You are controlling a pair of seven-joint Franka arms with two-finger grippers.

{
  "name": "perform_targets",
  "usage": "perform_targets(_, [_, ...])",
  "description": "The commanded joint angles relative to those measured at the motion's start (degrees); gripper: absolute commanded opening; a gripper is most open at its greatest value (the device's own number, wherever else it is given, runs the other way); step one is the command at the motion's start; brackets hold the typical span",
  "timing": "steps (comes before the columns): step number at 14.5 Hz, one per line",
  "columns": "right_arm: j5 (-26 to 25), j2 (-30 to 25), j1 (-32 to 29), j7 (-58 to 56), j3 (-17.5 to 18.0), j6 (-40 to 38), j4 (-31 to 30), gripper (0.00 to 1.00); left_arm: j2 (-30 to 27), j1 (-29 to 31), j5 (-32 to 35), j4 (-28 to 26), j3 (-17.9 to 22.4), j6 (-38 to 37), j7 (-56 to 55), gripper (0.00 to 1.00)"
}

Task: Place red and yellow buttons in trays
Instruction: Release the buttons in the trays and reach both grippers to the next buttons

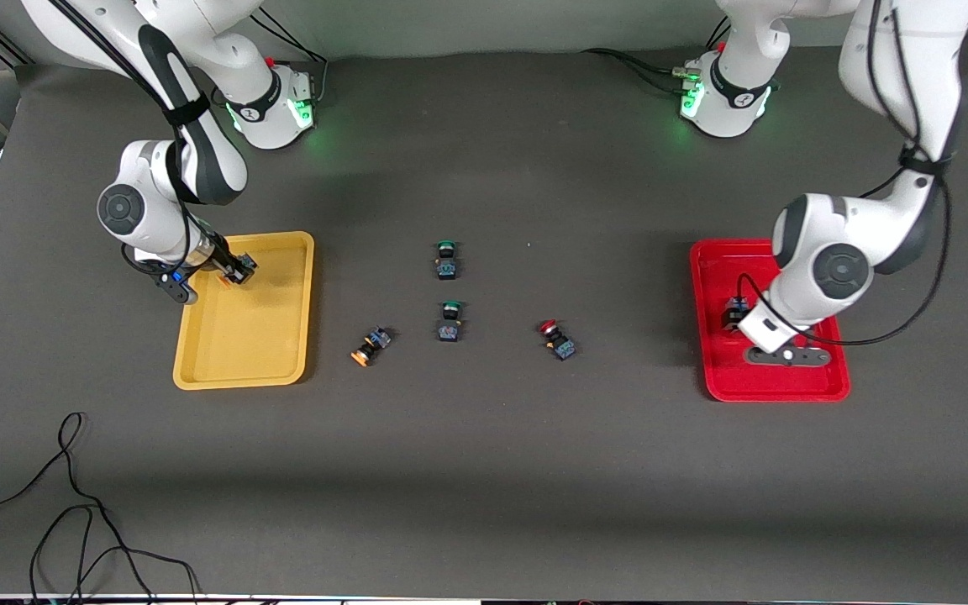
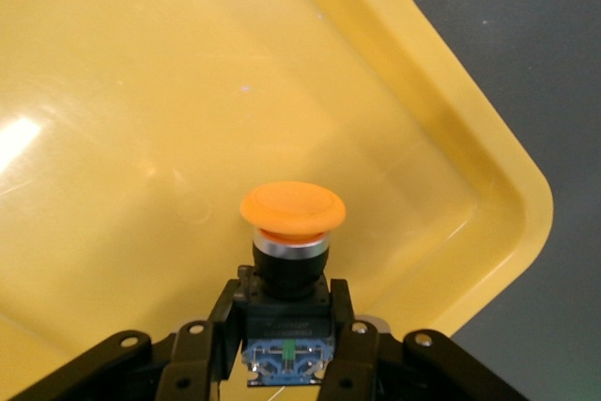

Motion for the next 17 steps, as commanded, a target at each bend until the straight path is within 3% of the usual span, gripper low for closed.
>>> perform_targets(1, [1.48,1.56,0.65,-0.89,-0.11,1.47,0.55,0.24,-5.10,-0.03,-0.77,6.83,-1.15,-13.81,0.38,1.00])
perform_targets(4, [2.11,2.09,1.80,-0.89,-0.20,2.18,0.46,0.32,-4.58,-3.09,-7.79,14.66,-1.15,-21.23,-2.76,1.00])
perform_targets(5, [2.11,2.18,1.80,-0.89,-0.11,2.27,0.55,0.48,-4.49,-4.76,-8.06,15.64,-1.15,-20.89,-7.57,1.00])
perform_targets(6, [2.19,2.35,1.80,-0.89,-0.11,2.27,0.55,0.79,-4.05,-7.39,-8.33,16.86,-1.15,-20.28,-13.02,1.00])
perform_targets(7, [2.80,2.35,1.80,-0.89,-0.11,2.27,0.55,0.99,-2.57,-9.94,-8.33,18.88,-1.15,-20.36,-17.77,1.00])
perform_targets(10, [3.95,1.66,1.97,-1.15,-0.11,1.48,0.72,1.00,3.04,-17.76,-8.42,25.38,-1.15,-20.01,-28.16,1.00])
perform_targets(12, [3.95,-2.19,2.15,-1.07,-0.11,-2.71,1.68,1.00,9.71,-21.72,-8.33,31.61,-1.15,-18.79,-36.50,1.00])
perform_targets(14, [3.95,-4.49,2.23,-0.37,-0.02,-10.09,6.67,1.00,14.74,-24.02,-8.33,34.45,-1.15,-14.15,-44.85,1.00])
perform_targets(17, [4.04,-4.15,2.93,-0.01,0.15,-18.98,16.43,1.00,20.10,-25.17,-8.07,34.02,-1.15,-6.58,-52.17,1.00])
